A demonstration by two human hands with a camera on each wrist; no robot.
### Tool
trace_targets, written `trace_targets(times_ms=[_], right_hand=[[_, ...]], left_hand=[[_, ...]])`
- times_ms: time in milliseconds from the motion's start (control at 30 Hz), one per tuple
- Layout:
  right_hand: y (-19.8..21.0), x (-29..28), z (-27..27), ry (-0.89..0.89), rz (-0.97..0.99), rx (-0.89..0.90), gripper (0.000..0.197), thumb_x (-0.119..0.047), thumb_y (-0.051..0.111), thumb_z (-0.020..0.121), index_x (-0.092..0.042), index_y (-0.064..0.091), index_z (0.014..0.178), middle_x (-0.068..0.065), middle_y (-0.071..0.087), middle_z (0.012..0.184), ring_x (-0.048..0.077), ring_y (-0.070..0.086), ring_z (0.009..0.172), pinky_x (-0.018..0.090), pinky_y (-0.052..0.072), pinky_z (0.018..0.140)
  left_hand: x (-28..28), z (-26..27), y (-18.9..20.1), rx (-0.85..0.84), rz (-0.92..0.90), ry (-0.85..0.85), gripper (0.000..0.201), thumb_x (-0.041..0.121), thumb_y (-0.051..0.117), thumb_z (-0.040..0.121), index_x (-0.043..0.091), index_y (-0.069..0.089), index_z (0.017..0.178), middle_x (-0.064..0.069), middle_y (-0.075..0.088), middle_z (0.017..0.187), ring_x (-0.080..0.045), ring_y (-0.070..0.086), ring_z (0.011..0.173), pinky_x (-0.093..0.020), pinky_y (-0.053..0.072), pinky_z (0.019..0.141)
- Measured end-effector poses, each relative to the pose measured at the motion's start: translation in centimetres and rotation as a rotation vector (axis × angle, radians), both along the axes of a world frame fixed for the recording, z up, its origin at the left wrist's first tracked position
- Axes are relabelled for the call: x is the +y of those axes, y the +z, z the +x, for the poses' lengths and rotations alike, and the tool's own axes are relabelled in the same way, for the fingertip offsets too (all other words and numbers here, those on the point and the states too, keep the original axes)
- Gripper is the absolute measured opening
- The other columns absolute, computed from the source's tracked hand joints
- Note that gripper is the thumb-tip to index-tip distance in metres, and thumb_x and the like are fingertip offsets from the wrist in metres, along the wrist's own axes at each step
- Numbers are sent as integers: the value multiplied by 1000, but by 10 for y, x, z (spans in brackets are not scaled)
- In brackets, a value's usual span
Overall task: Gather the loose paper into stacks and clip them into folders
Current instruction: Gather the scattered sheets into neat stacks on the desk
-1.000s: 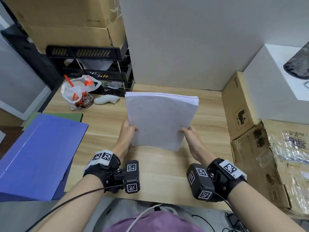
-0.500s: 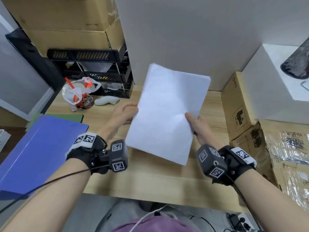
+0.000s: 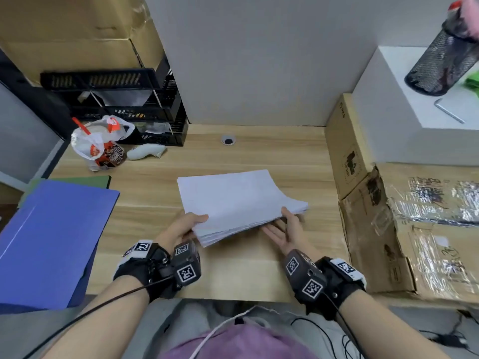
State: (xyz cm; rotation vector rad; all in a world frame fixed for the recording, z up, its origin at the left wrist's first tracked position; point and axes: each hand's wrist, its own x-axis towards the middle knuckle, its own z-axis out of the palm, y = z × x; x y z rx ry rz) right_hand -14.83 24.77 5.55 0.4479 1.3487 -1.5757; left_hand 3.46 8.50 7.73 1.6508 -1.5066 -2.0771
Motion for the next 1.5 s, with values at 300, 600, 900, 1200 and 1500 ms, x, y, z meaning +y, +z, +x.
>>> trace_targets(times_ms=[300,600,900,1200,1500], right_hand=[[-10,63,-38,529,216,172,30,-37,61,92,-7,62,95,5,67,68,20,62,52,23,46,49],[33,-4,-44,507,240,633,30,-1,48,89,-8,61,115,9,70,110,21,67,88,31,55,72],[45,-1,-46,334,55,753,38,6,46,88,-10,51,122,1,61,110,13,57,97,18,44,71],[18,-8,-47,242,73,701,40,11,40,87,-9,51,120,3,60,103,6,54,83,17,46,60],[10,-21,-51,232,23,694,33,1,47,90,-13,54,119,-5,64,101,10,61,86,17,51,62]], left_hand=[[3,74,-2,-59,274,-93,37,16,74,83,7,65,118,-14,72,110,-34,68,102,-44,51,94],[-34,-8,40,56,-262,-59,32,2,67,85,7,62,117,-7,70,112,-19,68,89,-31,53,72],[-33,-7,29,224,-492,128,50,-20,57,72,10,62,112,1,67,97,-19,61,98,-22,49,75],[-32,-10,8,175,-503,200,56,-22,36,71,11,63,108,6,64,91,-2,56,82,-17,46,66],[-31,-9,-13,110,-411,147,36,-10,53,81,7,62,111,0,66,99,-16,60,90,-22,47,67]])
